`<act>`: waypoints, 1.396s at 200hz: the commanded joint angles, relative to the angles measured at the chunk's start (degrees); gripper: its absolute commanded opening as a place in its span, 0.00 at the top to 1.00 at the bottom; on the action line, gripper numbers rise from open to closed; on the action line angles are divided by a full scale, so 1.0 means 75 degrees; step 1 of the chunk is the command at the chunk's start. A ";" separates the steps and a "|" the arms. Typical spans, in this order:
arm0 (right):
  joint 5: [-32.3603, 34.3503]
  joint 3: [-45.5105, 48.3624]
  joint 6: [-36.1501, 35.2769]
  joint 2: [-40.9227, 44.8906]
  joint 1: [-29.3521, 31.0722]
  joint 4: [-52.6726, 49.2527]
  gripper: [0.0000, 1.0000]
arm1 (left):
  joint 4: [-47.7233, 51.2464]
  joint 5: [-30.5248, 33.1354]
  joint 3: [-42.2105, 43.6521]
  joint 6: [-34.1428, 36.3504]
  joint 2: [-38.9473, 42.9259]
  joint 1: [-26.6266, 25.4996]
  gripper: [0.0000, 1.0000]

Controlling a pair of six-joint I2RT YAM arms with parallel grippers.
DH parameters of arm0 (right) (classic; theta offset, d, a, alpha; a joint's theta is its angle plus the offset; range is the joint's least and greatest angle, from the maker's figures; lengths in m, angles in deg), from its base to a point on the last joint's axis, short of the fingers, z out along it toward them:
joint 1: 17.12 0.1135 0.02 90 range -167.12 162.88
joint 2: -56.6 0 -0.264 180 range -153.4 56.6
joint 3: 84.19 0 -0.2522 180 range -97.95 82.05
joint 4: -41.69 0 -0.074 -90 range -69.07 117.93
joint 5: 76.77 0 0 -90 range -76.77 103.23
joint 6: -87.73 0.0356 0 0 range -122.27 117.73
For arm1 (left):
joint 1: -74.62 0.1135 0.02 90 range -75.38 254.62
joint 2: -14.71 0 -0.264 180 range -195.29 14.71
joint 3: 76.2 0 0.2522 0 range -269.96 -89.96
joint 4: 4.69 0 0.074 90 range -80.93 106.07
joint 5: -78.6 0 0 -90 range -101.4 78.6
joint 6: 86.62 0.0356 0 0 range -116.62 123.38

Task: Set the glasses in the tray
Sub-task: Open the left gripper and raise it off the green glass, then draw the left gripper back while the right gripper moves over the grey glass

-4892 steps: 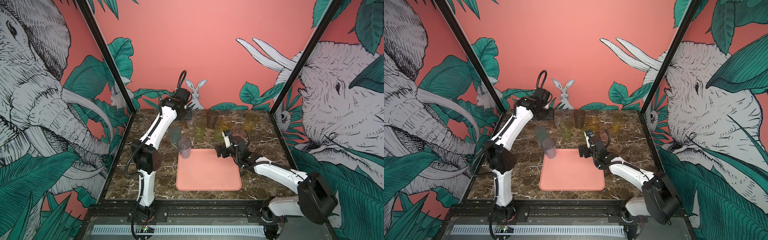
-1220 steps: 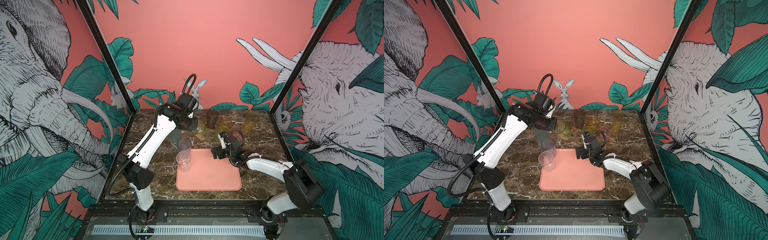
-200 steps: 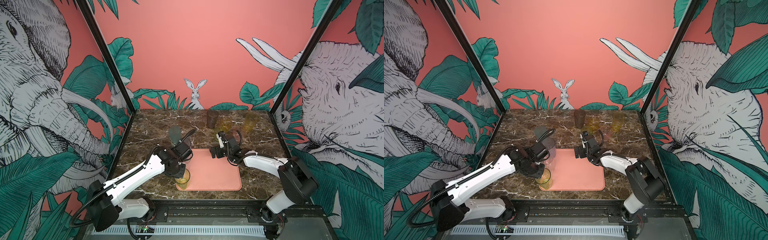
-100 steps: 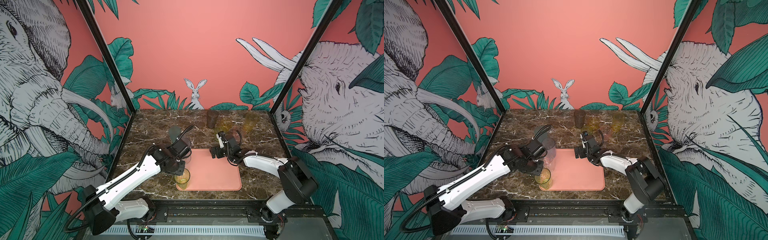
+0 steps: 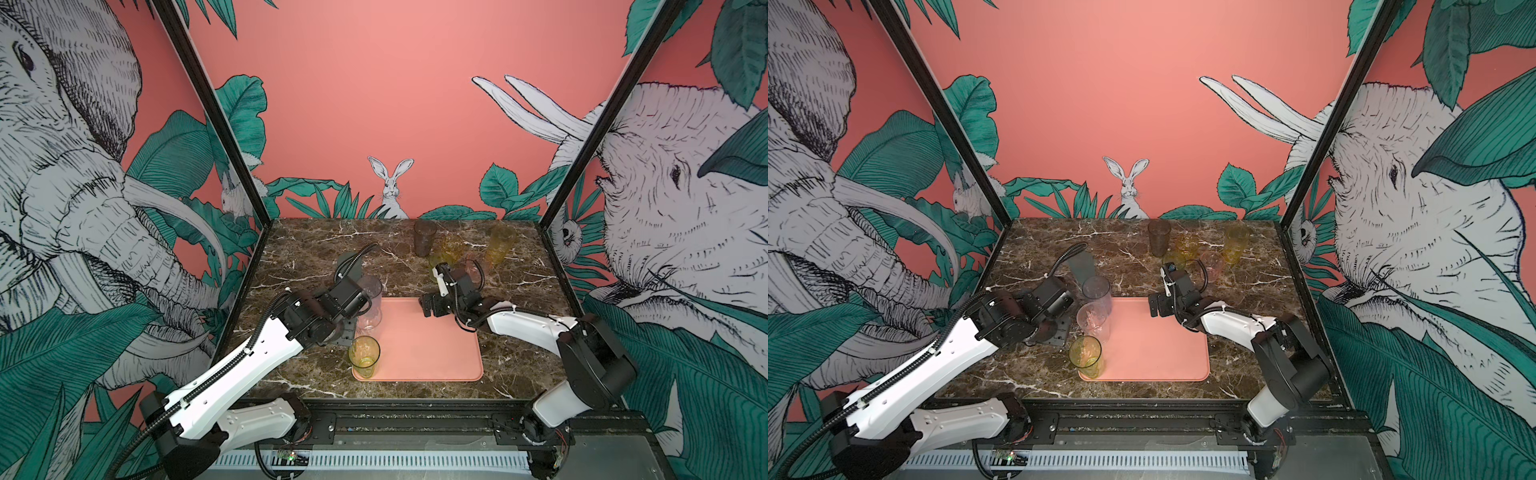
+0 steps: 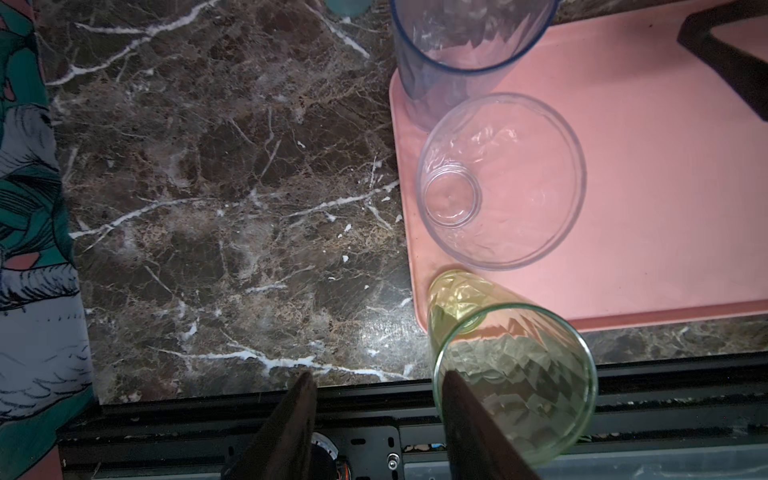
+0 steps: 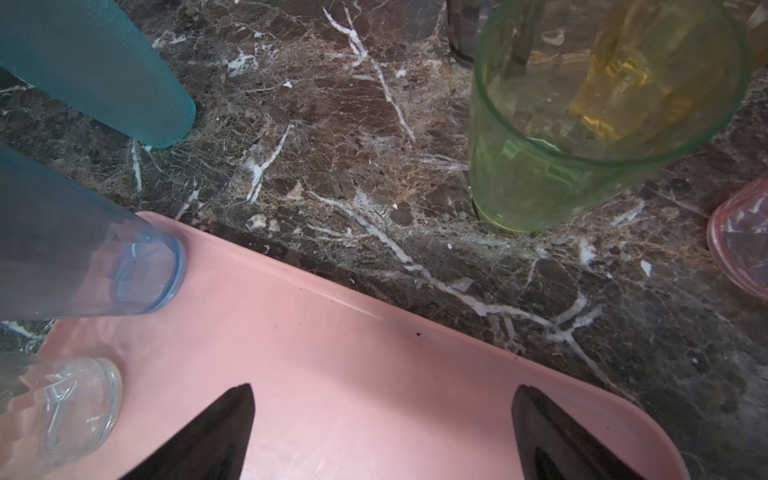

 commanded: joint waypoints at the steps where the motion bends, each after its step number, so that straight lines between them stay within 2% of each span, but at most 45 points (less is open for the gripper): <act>1: -0.0184 -0.0419 0.0138 0.0328 0.0049 -0.0457 0.01 | 0.0201 0.0821 0.0068 -0.0196 0.0330 -0.0004 0.41; 41: -0.0733 -0.0872 0.0422 0.0676 0.0050 -0.1375 0.01 | -0.0379 0.1504 0.0811 -0.0263 0.0807 0.0011 0.34; 62: -0.0748 -0.1170 0.0468 0.0937 0.0050 -0.1941 0.01 | -0.0554 0.2055 0.1198 -0.0672 0.1125 0.0018 0.33; 108: -0.0693 -0.1867 0.0505 0.1450 0.0050 -0.2764 0.01 | -0.1701 0.2523 0.2065 -0.0612 0.2255 0.0020 0.28; 170: 0.0122 -0.2910 0.0057 0.1544 0.0039 -0.3691 0.01 | -0.2009 0.2596 0.2517 -0.0430 0.2710 0.0020 0.21; 217: 0.0778 -0.4073 -0.0352 0.1166 -0.0017 -0.4249 0.01 | -0.2243 0.2471 0.2799 -0.0216 0.3071 0.0019 0.16; 251: 0.0929 -0.4736 -0.0549 0.0828 -0.0220 -0.4380 0.01 | -0.2247 0.2498 0.2824 -0.0094 0.3177 0.0020 0.14; 279: 0.0891 -0.5362 -0.0593 0.0393 -0.0540 -0.4519 0.01 | -0.2009 0.2876 0.2724 -0.0116 0.3385 0.0019 0.13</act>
